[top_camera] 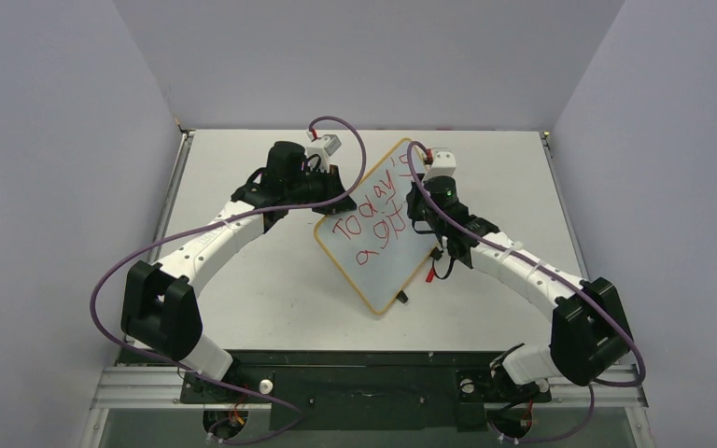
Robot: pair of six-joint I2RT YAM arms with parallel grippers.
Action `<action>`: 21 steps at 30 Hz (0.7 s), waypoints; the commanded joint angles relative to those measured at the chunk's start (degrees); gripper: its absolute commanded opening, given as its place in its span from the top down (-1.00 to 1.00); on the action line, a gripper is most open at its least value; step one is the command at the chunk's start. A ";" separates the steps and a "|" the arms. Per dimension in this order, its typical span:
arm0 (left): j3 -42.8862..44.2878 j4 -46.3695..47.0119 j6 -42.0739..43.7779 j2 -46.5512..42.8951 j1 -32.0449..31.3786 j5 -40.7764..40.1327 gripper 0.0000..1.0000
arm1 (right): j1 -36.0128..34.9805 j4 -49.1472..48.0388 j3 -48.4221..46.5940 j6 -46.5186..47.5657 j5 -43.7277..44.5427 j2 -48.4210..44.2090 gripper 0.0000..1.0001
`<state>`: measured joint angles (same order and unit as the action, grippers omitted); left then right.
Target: Write a sentence on the whiteboard
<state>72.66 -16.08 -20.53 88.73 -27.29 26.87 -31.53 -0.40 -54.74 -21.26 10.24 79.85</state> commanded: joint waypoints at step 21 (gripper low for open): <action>0.11 2.28 4.79 -0.51 0.22 -3.10 1.00 | 3.93 -3.98 -4.09 -0.49 -2.80 5.49 1.00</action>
<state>72.53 -16.19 -20.86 88.75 -27.20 26.68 -27.75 -2.61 -56.40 -21.43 10.00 84.27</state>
